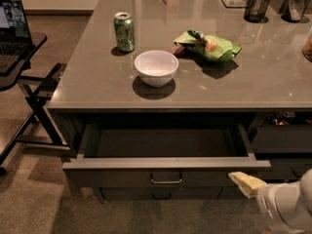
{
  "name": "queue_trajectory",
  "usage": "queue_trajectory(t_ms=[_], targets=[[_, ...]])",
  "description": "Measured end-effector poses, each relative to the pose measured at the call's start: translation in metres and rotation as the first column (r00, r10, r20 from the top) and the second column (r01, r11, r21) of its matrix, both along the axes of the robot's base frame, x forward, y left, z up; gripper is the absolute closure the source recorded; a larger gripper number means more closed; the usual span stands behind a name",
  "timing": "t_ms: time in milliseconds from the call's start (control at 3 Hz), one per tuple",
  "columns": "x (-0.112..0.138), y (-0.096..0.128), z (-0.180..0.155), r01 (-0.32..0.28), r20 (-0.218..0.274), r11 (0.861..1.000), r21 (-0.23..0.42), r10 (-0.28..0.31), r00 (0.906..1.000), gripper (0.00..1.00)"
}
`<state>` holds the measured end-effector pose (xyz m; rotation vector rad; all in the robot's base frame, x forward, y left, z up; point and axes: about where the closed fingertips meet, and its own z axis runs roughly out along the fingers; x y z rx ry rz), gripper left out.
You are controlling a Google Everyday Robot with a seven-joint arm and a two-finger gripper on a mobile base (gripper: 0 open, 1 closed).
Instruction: Close top drawer
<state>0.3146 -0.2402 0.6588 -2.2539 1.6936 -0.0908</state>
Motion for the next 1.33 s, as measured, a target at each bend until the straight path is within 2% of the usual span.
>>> queue_trajectory(t_ms=[333,667,1000,1333], targets=[[0.004,0.006,0.001,-0.022,0.001,0.999,0.023,0.022,0.9997,0.0],[0.004,0.006,0.001,-0.022,0.001,1.0,0.022,0.022,0.9998,0.19],[0.003,0.004,0.0,-0.019,0.0,1.0,0.019,0.019,0.9998,0.42],[0.017,0.017,-0.009,-0.019,0.003,0.999,0.04,0.019,0.9998,0.65]])
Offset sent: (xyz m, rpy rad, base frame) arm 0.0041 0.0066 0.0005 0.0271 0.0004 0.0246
